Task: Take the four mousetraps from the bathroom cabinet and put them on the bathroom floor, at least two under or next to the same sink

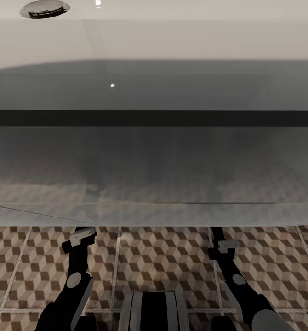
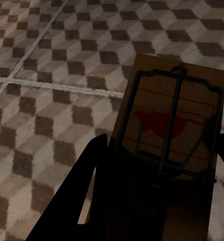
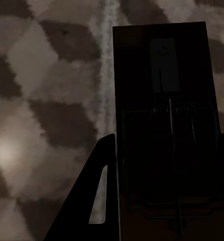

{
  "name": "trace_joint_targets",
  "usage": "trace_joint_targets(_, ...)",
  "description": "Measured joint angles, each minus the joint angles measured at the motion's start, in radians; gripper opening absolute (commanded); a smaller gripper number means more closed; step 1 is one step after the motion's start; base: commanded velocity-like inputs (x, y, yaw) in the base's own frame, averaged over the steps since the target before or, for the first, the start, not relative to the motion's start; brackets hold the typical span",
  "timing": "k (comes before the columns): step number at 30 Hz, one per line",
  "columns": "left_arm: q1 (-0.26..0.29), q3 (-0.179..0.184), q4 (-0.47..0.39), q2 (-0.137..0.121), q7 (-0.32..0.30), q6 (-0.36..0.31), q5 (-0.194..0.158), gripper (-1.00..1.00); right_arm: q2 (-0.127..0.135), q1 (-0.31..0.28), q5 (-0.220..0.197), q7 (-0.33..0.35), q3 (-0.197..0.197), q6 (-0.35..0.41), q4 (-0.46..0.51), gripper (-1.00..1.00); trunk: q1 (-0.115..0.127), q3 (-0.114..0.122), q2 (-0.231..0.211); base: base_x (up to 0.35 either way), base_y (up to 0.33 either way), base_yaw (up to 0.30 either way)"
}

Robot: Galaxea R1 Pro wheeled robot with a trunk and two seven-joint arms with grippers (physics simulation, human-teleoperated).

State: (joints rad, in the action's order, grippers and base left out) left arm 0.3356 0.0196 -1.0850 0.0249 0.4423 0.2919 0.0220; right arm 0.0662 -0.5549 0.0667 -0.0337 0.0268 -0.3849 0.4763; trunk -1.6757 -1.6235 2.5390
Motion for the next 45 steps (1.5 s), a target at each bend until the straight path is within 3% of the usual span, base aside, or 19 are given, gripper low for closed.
trace_joint_targets(14,0.000,0.000,0.000,-0.001,-0.002,-0.001,0.000,-1.00,0.000,0.000,-0.004,0.000,-0.002,0.006,-0.001,-1.00,0.000,0.000,0.000,0.000,0.000,0.000)
trace_joint_targets(24,0.000,0.000,0.001,-0.002,-0.005,-0.002,0.000,-1.00,0.000,0.000,-0.007,0.008,-0.035,0.009,-0.003,-1.00,0.000,0.000,0.000,0.000,0.000,0.000)
trace_joint_targets(45,0.000,0.000,0.000,0.000,-0.005,-0.002,0.000,-1.00,0.000,0.000,-0.007,0.031,-0.042,0.020,-0.017,-1.00,0.000,0.000,0.000,0.000,0.000,0.000)
